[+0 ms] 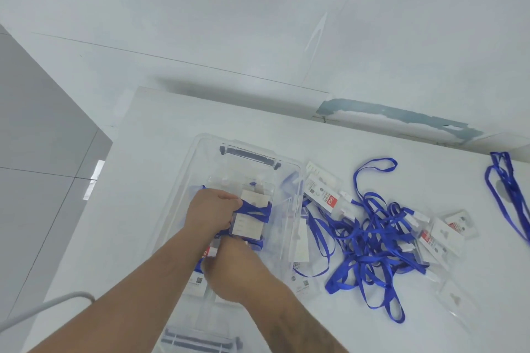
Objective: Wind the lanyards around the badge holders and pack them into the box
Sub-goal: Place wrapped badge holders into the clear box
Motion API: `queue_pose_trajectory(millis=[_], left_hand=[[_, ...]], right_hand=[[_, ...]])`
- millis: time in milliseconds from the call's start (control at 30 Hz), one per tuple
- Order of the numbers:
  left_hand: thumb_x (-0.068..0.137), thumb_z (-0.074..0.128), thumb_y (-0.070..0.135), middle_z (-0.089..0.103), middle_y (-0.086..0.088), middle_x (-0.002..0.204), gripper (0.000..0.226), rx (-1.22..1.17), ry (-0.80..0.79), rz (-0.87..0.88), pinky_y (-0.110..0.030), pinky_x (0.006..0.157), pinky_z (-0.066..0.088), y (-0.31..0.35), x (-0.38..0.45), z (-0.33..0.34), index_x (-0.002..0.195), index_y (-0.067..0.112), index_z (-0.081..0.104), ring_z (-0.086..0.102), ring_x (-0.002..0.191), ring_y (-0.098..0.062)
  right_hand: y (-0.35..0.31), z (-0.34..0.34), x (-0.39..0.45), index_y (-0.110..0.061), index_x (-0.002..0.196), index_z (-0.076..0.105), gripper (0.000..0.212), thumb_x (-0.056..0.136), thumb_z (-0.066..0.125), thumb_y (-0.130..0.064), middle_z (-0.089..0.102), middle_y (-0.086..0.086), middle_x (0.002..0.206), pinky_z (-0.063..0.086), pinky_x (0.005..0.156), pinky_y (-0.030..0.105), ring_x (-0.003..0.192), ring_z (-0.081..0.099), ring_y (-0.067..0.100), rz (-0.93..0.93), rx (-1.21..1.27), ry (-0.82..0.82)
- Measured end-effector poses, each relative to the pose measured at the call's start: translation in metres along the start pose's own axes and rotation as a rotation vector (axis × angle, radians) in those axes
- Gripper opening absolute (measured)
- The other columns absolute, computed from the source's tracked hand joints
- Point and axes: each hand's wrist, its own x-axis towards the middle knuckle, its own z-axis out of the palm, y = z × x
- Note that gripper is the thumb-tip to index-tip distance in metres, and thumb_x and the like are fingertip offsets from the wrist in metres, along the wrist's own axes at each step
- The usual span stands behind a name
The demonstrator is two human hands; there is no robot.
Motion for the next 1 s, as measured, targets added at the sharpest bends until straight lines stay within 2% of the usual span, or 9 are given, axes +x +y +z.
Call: queue_pose_trajectory(millis=[67, 133, 200, 300, 467, 567, 800, 867, 1000], left_hand=[[0.089, 0.069, 0.018, 0.069, -0.004, 0.077, 0.005, 0.022, 0.004, 0.002, -0.045, 0.084, 0.059, 0.0, 0.002, -0.001, 0.085, 0.018, 0.07, 0.067, 0.078, -0.025], [0.091, 0.067, 0.021, 0.07, -0.005, 0.085, 0.002, 0.057, 0.005, 0.007, -0.045, 0.084, 0.059, 0.001, 0.003, 0.0, 0.089, 0.019, 0.067, 0.068, 0.087, -0.026], [0.092, 0.067, 0.023, 0.069, -0.006, 0.093, 0.003, 0.071, 0.009, 0.009, -0.044, 0.084, 0.059, 0.002, 0.004, 0.0, 0.092, 0.02, 0.065, 0.067, 0.093, -0.025], [0.091, 0.068, 0.024, 0.068, -0.004, 0.094, 0.007, 0.073, 0.004, 0.009, -0.044, 0.085, 0.059, 0.002, 0.005, 0.001, 0.089, 0.021, 0.062, 0.065, 0.093, -0.024], [0.089, 0.07, 0.023, 0.07, 0.0, 0.083, 0.004, 0.136, 0.021, 0.027, -0.042, 0.083, 0.06, 0.001, 0.006, 0.001, 0.086, 0.022, 0.067, 0.07, 0.084, -0.025], [0.088, 0.07, 0.025, 0.068, 0.004, 0.076, 0.01, 0.236, 0.028, 0.06, -0.039, 0.085, 0.059, 0.002, 0.007, 0.004, 0.079, 0.027, 0.066, 0.07, 0.082, -0.022], [0.088, 0.069, 0.033, 0.073, 0.0, 0.074, 0.018, 0.4, 0.087, 0.107, -0.034, 0.077, 0.058, -0.001, 0.006, 0.009, 0.072, 0.026, 0.069, 0.07, 0.075, -0.02], [0.089, 0.067, 0.033, 0.073, -0.002, 0.074, 0.02, 0.448, 0.077, 0.1, -0.034, 0.075, 0.058, 0.001, 0.006, 0.009, 0.076, 0.019, 0.074, 0.069, 0.073, -0.02], [0.09, 0.063, 0.029, 0.073, -0.003, 0.076, 0.018, 0.511, 0.064, 0.119, -0.033, 0.074, 0.058, 0.005, 0.002, 0.008, 0.087, 0.016, 0.075, 0.069, 0.073, -0.02]], right_hand=[[0.002, 0.007, -0.001, -0.014, 0.083, 0.055, 0.01, 0.093, 0.054, -0.015, 0.057, 0.0, 0.08, 0.054, 0.087, 0.037, 0.071, 0.054, 0.012, 0.118, 0.7, 0.021], [0.008, 0.014, 0.005, -0.015, 0.075, 0.051, 0.02, 0.094, 0.054, -0.008, 0.051, 0.0, 0.072, 0.048, 0.1, 0.048, 0.069, 0.054, 0.018, 0.253, 1.215, 0.091], [0.011, 0.02, 0.01, -0.012, 0.077, 0.05, 0.021, 0.095, 0.053, -0.001, 0.055, 0.006, 0.079, 0.046, 0.102, 0.05, 0.086, 0.06, 0.034, 0.377, 1.507, 0.213], [0.013, 0.019, 0.015, -0.014, 0.091, 0.056, 0.014, 0.095, 0.055, 0.0, 0.063, 0.011, 0.099, 0.053, 0.091, 0.041, 0.097, 0.063, 0.027, 0.461, 1.83, 0.314], [0.006, 0.016, 0.011, -0.011, 0.1, 0.06, 0.011, 0.093, 0.057, -0.003, 0.065, 0.012, 0.102, 0.054, 0.077, 0.037, 0.097, 0.065, 0.028, 0.486, 1.938, 0.376], [0.001, 0.011, 0.006, -0.01, 0.095, 0.059, 0.003, 0.094, 0.058, -0.007, 0.064, 0.011, 0.095, 0.054, 0.077, 0.038, 0.1, 0.064, 0.029, 0.515, 1.96, 0.382], [-0.005, 0.004, 0.004, -0.012, 0.085, 0.054, 0.012, 0.096, 0.057, -0.009, 0.058, 0.009, 0.083, 0.05, 0.094, 0.044, 0.103, 0.061, 0.032, 0.525, 1.957, 0.37], [-0.005, 0.002, 0.003, -0.011, 0.08, 0.051, 0.017, 0.097, 0.055, -0.01, 0.055, 0.01, 0.081, 0.049, 0.095, 0.043, 0.109, 0.061, 0.035, 0.528, 1.93, 0.346], [-0.005, 0.0, -0.002, -0.01, 0.08, 0.053, 0.017, 0.096, 0.057, -0.012, 0.059, 0.012, 0.086, 0.049, 0.087, 0.042, 0.1, 0.059, 0.031, 0.515, 1.901, 0.322]])
